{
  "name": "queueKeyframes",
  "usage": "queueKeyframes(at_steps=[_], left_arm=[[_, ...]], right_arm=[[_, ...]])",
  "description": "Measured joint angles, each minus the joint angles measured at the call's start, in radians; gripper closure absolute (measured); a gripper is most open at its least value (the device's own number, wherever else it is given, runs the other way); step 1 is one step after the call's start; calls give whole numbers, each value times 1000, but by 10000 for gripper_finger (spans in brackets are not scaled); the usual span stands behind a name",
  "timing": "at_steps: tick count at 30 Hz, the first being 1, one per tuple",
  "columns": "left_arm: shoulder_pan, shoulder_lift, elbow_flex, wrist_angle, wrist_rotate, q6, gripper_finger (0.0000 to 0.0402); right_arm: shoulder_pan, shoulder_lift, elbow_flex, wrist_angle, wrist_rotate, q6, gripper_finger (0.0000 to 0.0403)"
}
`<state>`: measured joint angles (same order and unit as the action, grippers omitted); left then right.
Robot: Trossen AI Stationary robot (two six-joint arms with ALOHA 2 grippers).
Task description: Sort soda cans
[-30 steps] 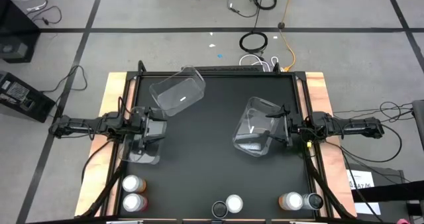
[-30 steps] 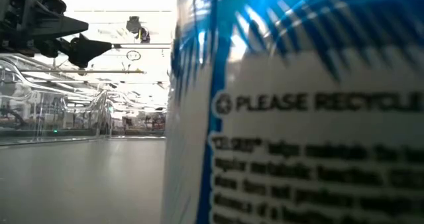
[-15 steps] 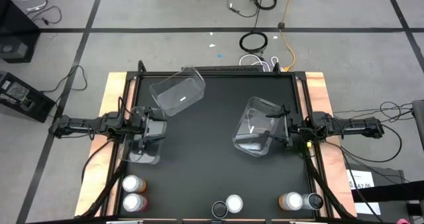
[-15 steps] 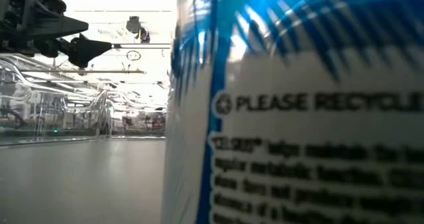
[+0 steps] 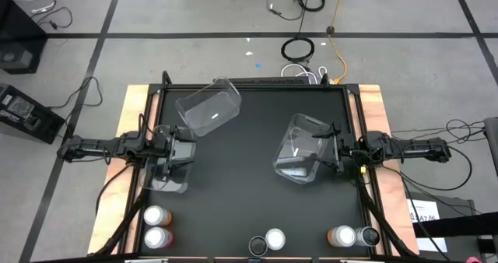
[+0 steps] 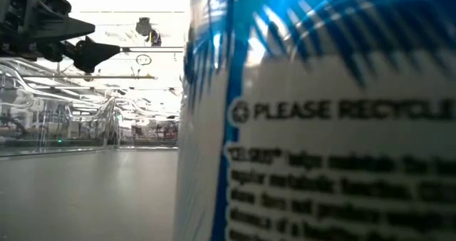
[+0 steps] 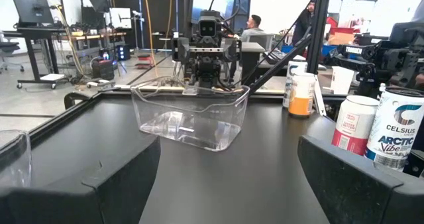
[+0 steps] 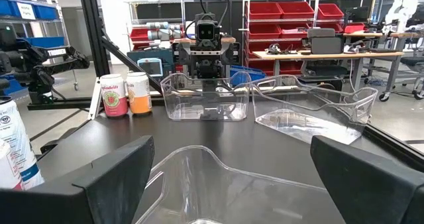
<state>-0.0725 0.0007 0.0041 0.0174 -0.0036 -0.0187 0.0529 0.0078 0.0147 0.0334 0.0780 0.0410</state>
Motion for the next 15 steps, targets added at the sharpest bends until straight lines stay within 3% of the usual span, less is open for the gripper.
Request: queueKeyframes(at_steps=[8, 15], left_arm=[[0, 0, 0, 0, 0, 0, 35], [0, 0, 0, 0, 0, 0, 35]], right_arm=[[0, 0, 0, 3, 12, 0, 5], [0, 32, 63, -5, 128, -23, 5]])
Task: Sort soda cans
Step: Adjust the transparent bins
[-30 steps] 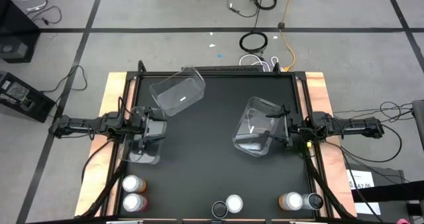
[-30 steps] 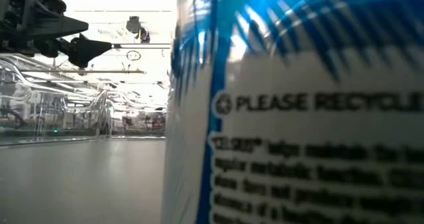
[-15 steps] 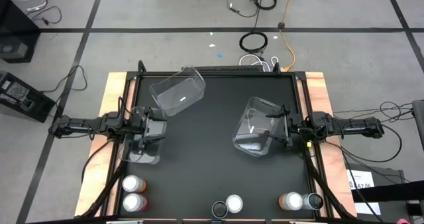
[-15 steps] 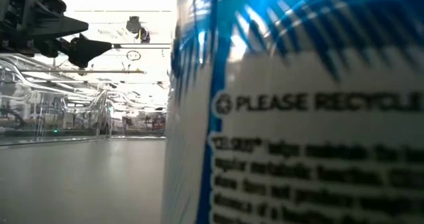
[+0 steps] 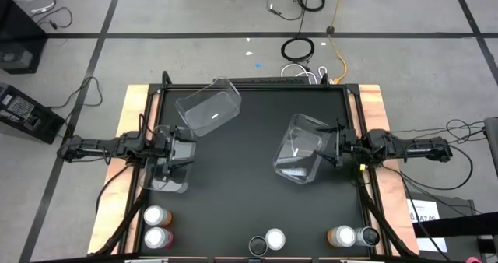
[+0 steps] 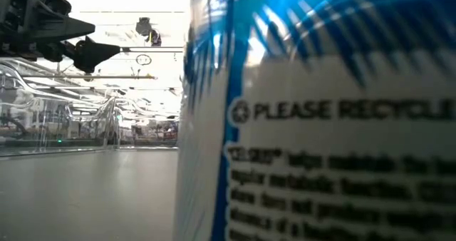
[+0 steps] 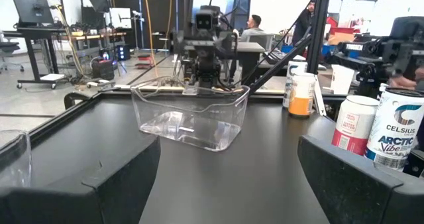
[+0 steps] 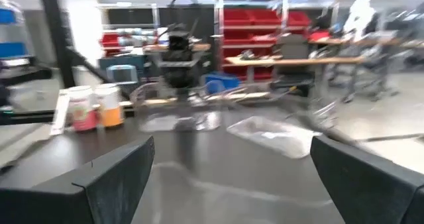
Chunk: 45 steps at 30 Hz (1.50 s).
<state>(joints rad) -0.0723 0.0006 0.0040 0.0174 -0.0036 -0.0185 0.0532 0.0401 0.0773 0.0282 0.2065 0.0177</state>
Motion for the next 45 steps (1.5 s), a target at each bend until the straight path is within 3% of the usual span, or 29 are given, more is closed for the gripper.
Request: queueKeyframes(at_steps=[4, 8, 15, 19, 26, 35, 39, 45], left_arm=[[0, 0, 0, 0, 0, 0, 35], [0, 0, 0, 0, 0, 0, 35], [0, 0, 0, 0, 0, 0, 35], [0, 0, 0, 0, 0, 0, 35], [0, 0, 0, 0, 0, 0, 35], [0, 0, 0, 0, 0, 0, 35], [0, 0, 0, 0, 0, 0, 35], [0, 0, 0, 0, 0, 0, 35]], right_arm=[[0, 79, 77, 4, 78, -91, 5], [0, 201, 148, 0, 92, -78, 5], [-1, 460, 308, -16, 249, 209, 5], [-14, 619, 458, -125, 290, 351, 5], [-22, 852, 651, -262, 262, 590, 5], [-29, 1063, 765, -525, 235, 1091, 26], [-42, 1141, 793, -533, 162, 1182, 52], [-61, 1207, 814, -534, 142, 1246, 88]])
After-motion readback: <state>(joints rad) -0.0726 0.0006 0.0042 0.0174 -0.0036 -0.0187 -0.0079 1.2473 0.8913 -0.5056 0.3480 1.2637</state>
